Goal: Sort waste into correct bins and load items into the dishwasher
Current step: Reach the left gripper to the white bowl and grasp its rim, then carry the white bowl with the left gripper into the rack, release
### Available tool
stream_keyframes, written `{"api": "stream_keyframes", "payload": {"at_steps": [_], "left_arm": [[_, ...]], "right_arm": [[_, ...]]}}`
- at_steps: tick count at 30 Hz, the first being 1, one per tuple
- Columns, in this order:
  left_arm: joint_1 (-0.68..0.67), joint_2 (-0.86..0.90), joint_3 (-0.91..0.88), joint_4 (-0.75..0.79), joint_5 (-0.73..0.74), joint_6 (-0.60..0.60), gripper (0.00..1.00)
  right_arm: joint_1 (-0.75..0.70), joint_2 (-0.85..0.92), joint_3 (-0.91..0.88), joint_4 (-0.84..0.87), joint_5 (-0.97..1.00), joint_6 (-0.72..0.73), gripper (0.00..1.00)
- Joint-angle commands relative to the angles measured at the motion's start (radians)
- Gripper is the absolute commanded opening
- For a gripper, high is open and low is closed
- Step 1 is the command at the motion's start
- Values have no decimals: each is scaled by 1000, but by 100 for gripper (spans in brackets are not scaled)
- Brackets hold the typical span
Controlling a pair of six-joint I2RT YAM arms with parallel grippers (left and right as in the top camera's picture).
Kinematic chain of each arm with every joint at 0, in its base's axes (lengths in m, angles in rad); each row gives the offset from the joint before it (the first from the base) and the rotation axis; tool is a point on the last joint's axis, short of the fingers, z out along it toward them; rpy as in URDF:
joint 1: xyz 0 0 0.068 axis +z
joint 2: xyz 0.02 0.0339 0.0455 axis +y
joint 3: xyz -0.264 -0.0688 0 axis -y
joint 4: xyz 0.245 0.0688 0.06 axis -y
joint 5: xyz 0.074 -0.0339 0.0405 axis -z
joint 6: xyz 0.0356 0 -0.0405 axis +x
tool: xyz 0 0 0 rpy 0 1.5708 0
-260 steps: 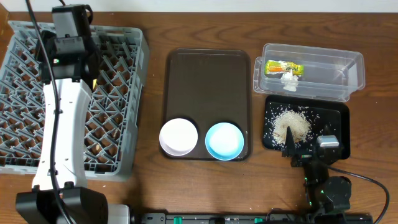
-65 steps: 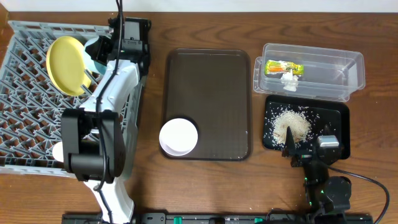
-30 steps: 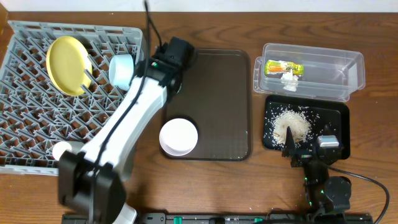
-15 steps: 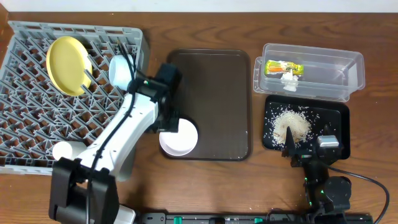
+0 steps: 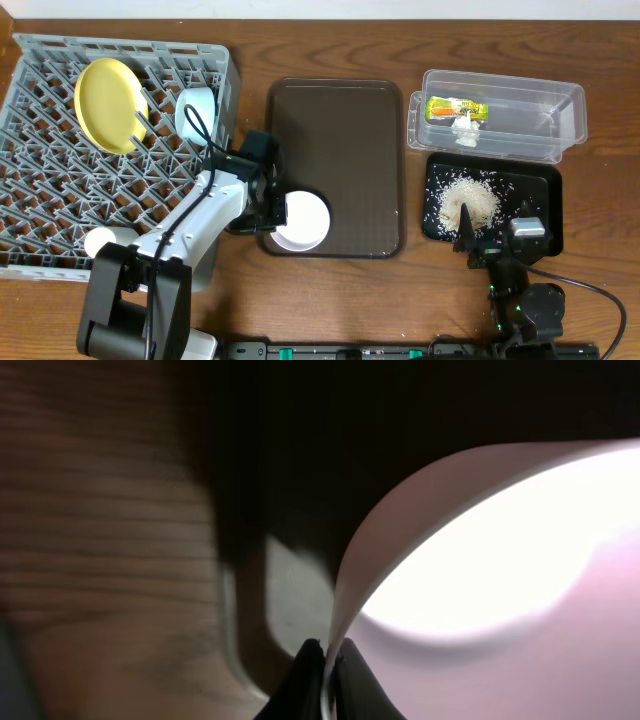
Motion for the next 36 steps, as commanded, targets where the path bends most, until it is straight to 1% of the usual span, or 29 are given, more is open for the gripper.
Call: {"api": "stream_keyframes", "payload": {"at_steps": [1,3,7,8,9,11,13,15,17,21,22,23,25,26,30,36], "left_arm": [[3,-12,39,-11,123,40,6],[13,-30,90,-48,143,61,6],[52,-78,227,-136,122,102,6],[62,-90,262,-160,81,102,6],[69,-102,296,-186,11,102,6],[72,-123,354,-242,-212,102,6],[71,-143,390,-283,-483,101,6],[68,-160,401,-293,-755,100,6],[67,-166,401,-281,-1007,64,6],[68,-153,401,-235,-1378,65,6],[68,-150,401,-224,-1433,78,6],[68,-145,401,-212,-1461,105,6],[68,-142,400,-209,-1464,190,6],[68,-142,397,-209,-1465,208,6],[83,-139,379,-175,-1465,207,6],[146,-117,310,-138,-1464,190,6]], "right_arm": [[-8,-5,-3,-1,-1,-8,99],[-8,-5,-3,-1,-1,-8,99],[-8,-5,-3,-1,-1,-8,99],[-8,-5,-3,-1,-1,-8,99],[-8,-5,-3,-1,-1,-8,99],[-8,-5,-3,-1,-1,-8,99],[-8,-5,-3,-1,-1,-8,99],[-8,-5,-3,-1,-1,-8,99],[-8,-5,-3,-1,-1,-8,99],[-8,-5,-3,-1,-1,-8,99],[-8,-5,-3,-1,-1,-8,99],[-8,-5,-3,-1,-1,-8,99],[-8,-5,-3,-1,-1,-8,99],[-8,-5,-3,-1,-1,-8,99],[-8,-5,-3,-1,-1,-8,99],[-8,-5,-3,-1,-1,-8,99]]}}
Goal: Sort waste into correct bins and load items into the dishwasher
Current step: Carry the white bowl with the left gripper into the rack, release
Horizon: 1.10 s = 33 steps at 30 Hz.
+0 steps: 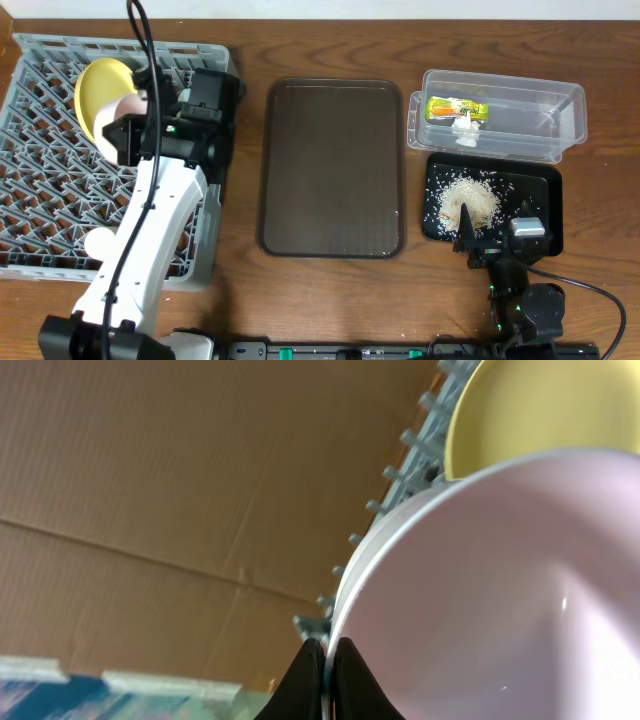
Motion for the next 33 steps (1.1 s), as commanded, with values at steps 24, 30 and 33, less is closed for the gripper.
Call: {"api": "stream_keyframes", "payload": {"at_steps": [24,30,33], "left_arm": [[-53,169,-225,157,-9,-9,7],[-98,169,-225,143,37,-9,17],[-111,169,-225,114,167,-10,23]], "right_arm": [[-8,-5,-3,-2,-1,-8,99],[-8,-5,-3,-2,-1,-8,99],[-8,-5,-3,-2,-1,-8,99]]}}
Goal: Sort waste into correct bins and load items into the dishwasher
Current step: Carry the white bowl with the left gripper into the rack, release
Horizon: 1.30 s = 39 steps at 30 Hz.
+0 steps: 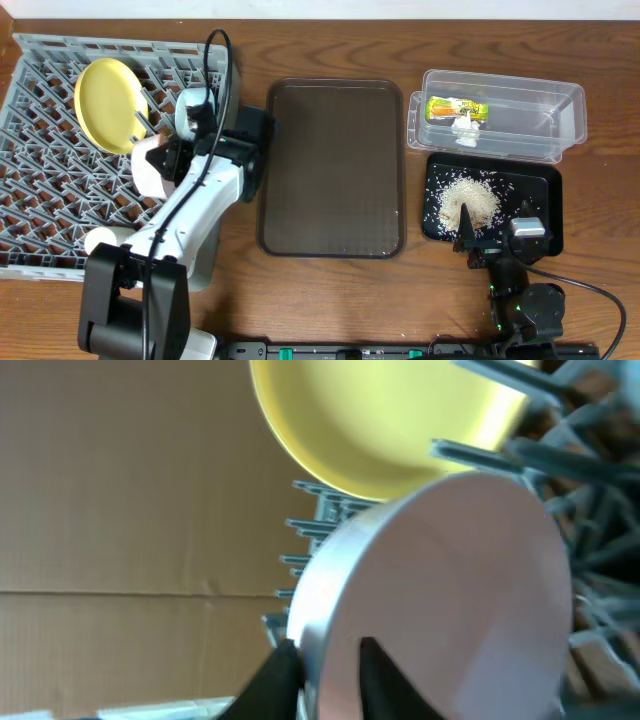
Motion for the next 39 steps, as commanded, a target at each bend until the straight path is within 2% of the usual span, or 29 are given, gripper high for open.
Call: {"api": "stream_keyframes", "payload": {"at_steps": [1,4,10,12,17,20,26,31,35,39], "left_arm": [[-14,14,-2,-29,196,-6,23],[-23,13,-2,-48,308,-9,24],[-66,-27,21,-89,478,-21,52],[-78,-75,62,-117,637,-37,67],[-77,-211,137,-136,1023,-39,77],[-77,-315,158,-126,1137,-40,84],[-78,-566,163,-117,1155,-41,89],[-79,-691,163,-137,1198,-43,91],[-79,-766,163,-192,1144,-42,92],[-79,-840,163,-171,1055,-43,92]], "right_arm": [[-8,-5,-3,-1,0,-7,99],[-8,-5,-3,-1,0,-7,99],[-8,-5,-3,-1,0,-8,99],[-8,-5,-3,-1,0,-8,99],[-8,-5,-3,-1,0,-8,99],[-8,-5,-3,-1,0,-7,99],[-8,-5,-3,-1,0,-8,99],[-8,-5,-3,-1,0,-8,99],[-8,-5,-3,-1,0,-8,99],[-8,-5,-3,-1,0,-8,99]]}}
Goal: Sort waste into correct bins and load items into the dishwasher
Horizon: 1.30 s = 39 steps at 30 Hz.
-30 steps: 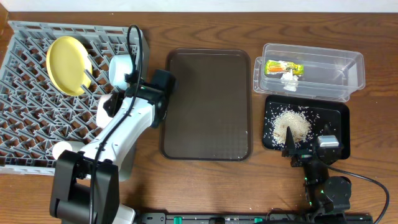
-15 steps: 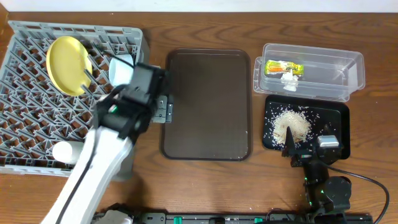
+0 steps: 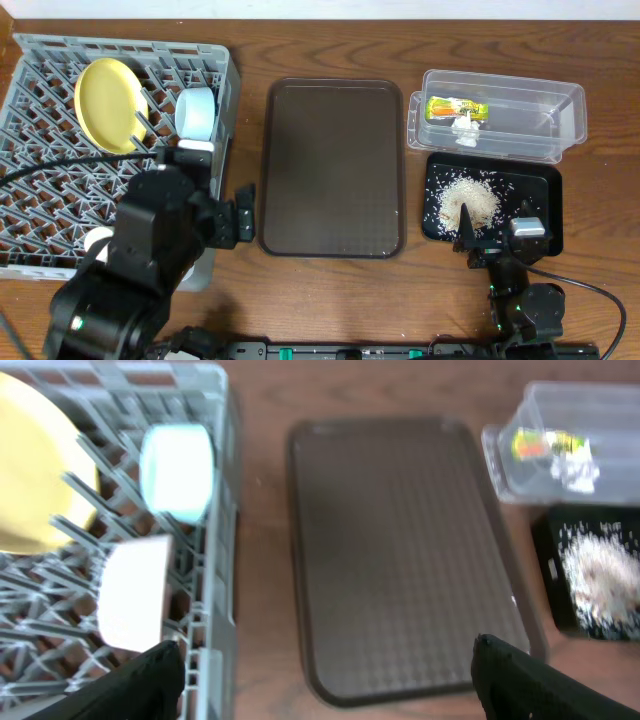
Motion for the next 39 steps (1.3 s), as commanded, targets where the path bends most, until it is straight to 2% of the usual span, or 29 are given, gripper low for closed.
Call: {"api": "stream_keyframes", "payload": {"at_steps": [1,6,11,16,21,26,39], "left_arm": [[-2,-66,13,32,-111,-9,92],[-2,-113,-24,159,-194,-7,93],[35,-177,-193,451,-190,8,93],[92,-287,-422,700,-77,69,93],[138,-410,-616,805,-33,94,94],[144,-560,-789,884,-22,183,94],[144,-834,-1121,1050,-7,186,94]], "right_arm": [[-8,-5,-3,-2,0,-8,99],[-8,-5,-3,-2,0,-8,99],[-8,-5,-3,-2,0,-8,99],[-8,-5,-3,-2,0,-8,99],[-8,-5,-3,-2,0,-8,99],[-8,-5,-3,-2,0,-8,99],[-8,-5,-3,-2,0,-8,99]]}}
